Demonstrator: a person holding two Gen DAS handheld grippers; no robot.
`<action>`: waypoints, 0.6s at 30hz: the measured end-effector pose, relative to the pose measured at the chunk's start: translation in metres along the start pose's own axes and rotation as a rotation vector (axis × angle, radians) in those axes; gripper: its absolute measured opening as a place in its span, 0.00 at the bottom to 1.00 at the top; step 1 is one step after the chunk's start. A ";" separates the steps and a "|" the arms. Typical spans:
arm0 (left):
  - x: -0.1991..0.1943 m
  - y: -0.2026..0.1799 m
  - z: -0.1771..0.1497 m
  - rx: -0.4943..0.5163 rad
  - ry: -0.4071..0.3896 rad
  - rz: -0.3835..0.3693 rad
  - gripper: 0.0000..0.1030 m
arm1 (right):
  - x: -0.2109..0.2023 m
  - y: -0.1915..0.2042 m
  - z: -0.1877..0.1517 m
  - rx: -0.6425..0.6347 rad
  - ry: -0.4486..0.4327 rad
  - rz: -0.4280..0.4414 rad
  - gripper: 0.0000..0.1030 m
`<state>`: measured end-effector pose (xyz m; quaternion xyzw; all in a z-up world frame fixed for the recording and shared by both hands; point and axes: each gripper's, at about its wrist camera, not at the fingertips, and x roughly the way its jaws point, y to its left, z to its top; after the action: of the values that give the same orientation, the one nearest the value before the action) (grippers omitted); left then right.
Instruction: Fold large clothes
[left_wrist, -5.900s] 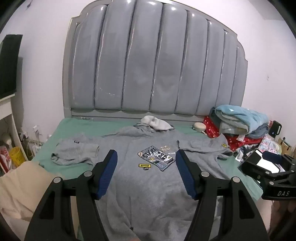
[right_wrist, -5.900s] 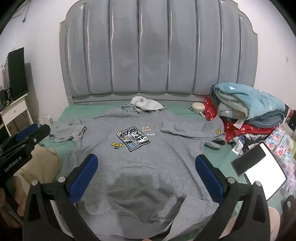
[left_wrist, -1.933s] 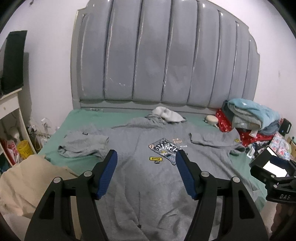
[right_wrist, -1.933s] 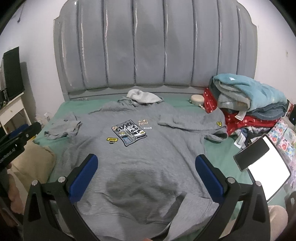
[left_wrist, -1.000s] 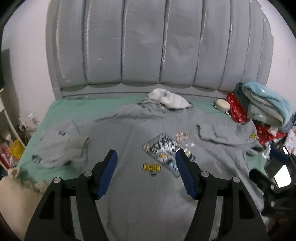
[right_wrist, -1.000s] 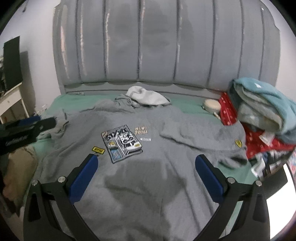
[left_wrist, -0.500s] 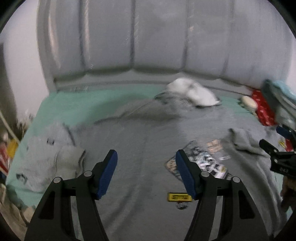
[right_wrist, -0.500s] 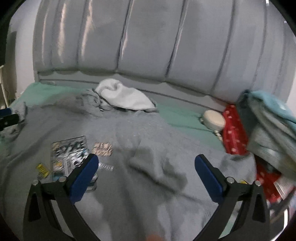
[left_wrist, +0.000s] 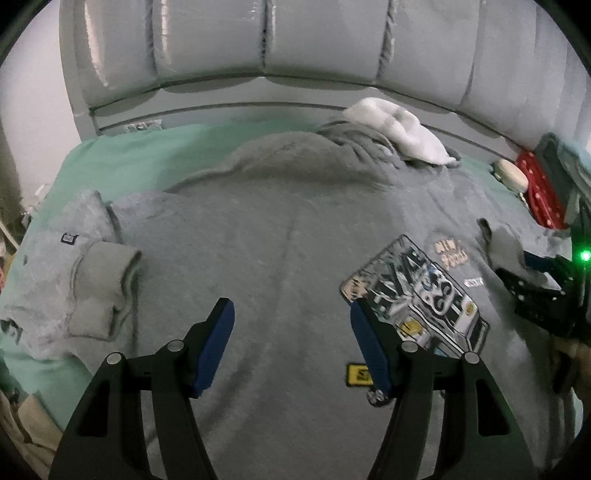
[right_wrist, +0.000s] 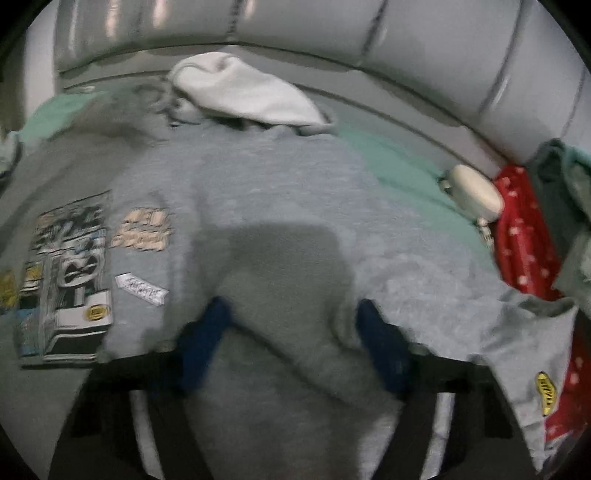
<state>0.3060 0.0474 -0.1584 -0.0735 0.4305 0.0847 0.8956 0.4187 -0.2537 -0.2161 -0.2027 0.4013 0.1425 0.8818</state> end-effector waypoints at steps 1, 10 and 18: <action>-0.003 0.000 0.000 0.002 -0.004 0.000 0.67 | -0.001 0.002 -0.001 -0.009 -0.001 0.004 0.54; -0.026 0.005 0.001 -0.015 -0.053 0.019 0.67 | -0.029 -0.020 -0.003 0.101 -0.060 0.027 0.21; -0.030 0.024 0.015 -0.084 -0.052 0.066 0.67 | -0.090 -0.004 0.028 0.159 -0.280 0.199 0.21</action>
<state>0.2939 0.0711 -0.1271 -0.0946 0.4054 0.1341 0.8993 0.3817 -0.2516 -0.1296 -0.0700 0.3029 0.2239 0.9237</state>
